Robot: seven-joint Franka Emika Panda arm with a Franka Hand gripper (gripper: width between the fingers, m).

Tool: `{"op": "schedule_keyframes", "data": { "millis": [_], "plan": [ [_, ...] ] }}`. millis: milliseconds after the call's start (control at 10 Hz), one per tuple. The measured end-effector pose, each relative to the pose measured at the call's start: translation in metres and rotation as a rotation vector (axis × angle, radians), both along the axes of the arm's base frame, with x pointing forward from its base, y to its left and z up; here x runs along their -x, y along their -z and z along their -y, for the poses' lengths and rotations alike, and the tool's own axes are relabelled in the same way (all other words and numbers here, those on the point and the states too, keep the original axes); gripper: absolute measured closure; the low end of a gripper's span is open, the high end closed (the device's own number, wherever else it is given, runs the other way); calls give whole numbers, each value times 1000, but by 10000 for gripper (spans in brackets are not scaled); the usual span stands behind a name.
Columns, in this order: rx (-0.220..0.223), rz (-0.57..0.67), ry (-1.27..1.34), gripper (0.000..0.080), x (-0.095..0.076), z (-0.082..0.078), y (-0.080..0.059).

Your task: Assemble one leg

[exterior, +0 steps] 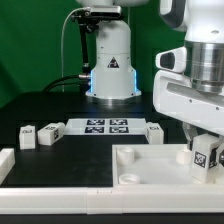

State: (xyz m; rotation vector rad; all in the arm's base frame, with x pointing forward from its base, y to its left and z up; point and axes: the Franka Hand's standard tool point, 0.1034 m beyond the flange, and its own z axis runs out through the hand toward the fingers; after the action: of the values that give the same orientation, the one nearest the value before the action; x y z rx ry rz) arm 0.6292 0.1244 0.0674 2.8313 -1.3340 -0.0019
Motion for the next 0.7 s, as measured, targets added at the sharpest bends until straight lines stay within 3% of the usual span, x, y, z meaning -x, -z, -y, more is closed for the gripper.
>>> {"op": "schedule_keyframes", "data": {
  "millis": [200, 500, 700],
  "plan": [
    [1, 29, -283, 192, 4, 0, 5],
    [16, 21, -807, 152, 6, -2, 6],
    [13, 10, -1010, 150, 6, -6, 2]
  ]
}}
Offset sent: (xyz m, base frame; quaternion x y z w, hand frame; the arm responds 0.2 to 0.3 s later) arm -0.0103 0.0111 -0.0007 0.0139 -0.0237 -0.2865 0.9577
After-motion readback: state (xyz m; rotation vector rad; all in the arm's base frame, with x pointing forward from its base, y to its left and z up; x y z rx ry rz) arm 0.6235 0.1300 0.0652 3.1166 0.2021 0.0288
